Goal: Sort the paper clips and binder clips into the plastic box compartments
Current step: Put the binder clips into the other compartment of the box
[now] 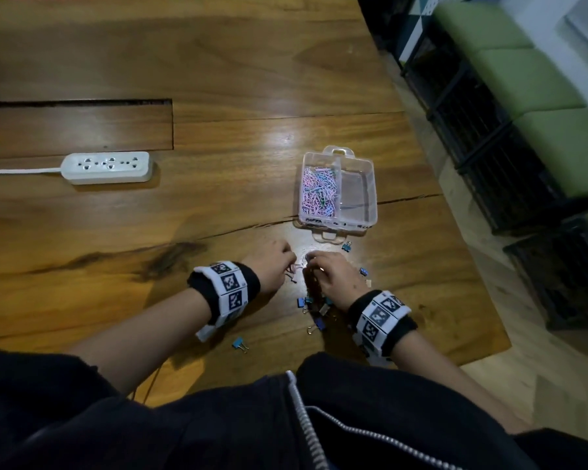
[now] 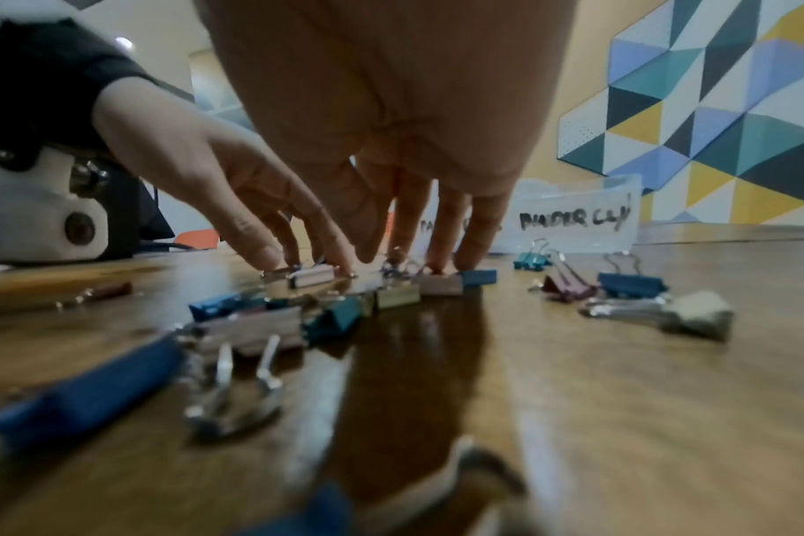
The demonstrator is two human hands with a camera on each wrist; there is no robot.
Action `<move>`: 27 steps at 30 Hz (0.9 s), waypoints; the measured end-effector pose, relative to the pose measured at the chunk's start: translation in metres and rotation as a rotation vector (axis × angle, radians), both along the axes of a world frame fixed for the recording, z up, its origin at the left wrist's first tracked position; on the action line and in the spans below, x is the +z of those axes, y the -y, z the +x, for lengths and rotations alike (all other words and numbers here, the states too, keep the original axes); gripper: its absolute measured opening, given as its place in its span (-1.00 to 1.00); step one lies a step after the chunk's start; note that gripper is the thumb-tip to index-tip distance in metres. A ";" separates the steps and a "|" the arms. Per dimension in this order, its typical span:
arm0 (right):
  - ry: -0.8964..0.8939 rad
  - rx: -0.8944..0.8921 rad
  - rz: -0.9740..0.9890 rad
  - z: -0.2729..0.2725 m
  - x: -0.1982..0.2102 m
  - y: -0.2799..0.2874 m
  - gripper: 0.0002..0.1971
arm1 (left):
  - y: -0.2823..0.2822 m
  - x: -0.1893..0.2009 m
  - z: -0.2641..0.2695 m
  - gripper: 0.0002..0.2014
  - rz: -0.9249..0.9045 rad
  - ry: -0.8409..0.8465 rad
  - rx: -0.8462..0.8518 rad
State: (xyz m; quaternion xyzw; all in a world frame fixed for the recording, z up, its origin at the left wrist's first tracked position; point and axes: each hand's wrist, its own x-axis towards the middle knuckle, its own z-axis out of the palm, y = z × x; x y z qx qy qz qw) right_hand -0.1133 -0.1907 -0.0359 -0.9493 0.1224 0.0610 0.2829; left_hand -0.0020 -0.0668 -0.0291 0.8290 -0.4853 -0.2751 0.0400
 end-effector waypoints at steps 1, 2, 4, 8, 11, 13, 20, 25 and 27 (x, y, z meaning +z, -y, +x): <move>0.049 -0.041 0.064 -0.005 0.002 0.000 -0.77 | -0.005 0.003 -0.002 -0.58 -0.010 -0.044 0.001; 0.085 -0.101 0.112 -0.010 0.003 0.000 -0.78 | -0.011 0.006 -0.002 -0.56 -0.021 -0.092 0.020; 0.091 -0.245 0.134 -0.019 0.005 0.006 -0.77 | -0.026 0.014 0.000 -0.49 0.003 -0.168 0.104; -0.145 -0.405 0.073 -0.027 0.008 0.023 -0.52 | -0.065 0.022 0.003 -0.13 0.220 -0.197 0.240; -0.217 -0.366 0.029 -0.026 0.008 0.029 -0.47 | -0.086 0.021 -0.006 0.14 0.329 -0.281 0.272; -0.205 -0.265 -0.059 -0.025 0.003 0.026 -0.51 | -0.090 0.017 -0.016 0.16 0.330 -0.298 0.242; -0.010 -0.377 0.202 -0.040 0.001 0.001 -0.67 | -0.065 0.000 -0.034 -0.51 -0.011 -0.274 0.332; -0.145 -0.655 0.184 -0.069 0.007 -0.004 -0.53 | -0.050 0.001 -0.034 -0.16 -0.055 -0.150 0.366; -0.210 -0.654 0.186 -0.069 0.004 -0.011 -0.46 | -0.045 0.003 -0.032 -0.09 -0.002 -0.075 0.323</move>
